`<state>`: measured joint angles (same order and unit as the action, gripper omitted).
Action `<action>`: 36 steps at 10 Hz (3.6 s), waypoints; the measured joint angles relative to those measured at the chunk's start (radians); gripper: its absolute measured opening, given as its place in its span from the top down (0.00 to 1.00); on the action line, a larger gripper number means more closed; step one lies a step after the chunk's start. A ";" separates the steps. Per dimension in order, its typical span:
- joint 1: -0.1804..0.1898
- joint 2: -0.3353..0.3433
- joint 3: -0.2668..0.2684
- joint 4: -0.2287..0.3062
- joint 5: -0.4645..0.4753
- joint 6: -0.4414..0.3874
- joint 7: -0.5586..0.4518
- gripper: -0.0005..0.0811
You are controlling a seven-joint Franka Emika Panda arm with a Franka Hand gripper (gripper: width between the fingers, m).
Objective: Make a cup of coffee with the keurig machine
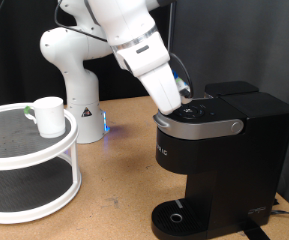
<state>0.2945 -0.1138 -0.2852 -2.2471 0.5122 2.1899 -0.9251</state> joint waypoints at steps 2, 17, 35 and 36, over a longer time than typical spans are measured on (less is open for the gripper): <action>0.000 -0.008 -0.001 0.001 0.107 0.025 -0.058 0.99; -0.094 -0.268 -0.049 -0.172 0.153 -0.129 -0.006 0.99; -0.371 -0.670 -0.180 -0.372 -0.113 -0.448 -0.068 0.99; -0.382 -0.684 -0.210 -0.362 -0.136 -0.491 -0.097 0.99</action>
<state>-0.0877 -0.7974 -0.4957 -2.6094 0.3766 1.6989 -1.0220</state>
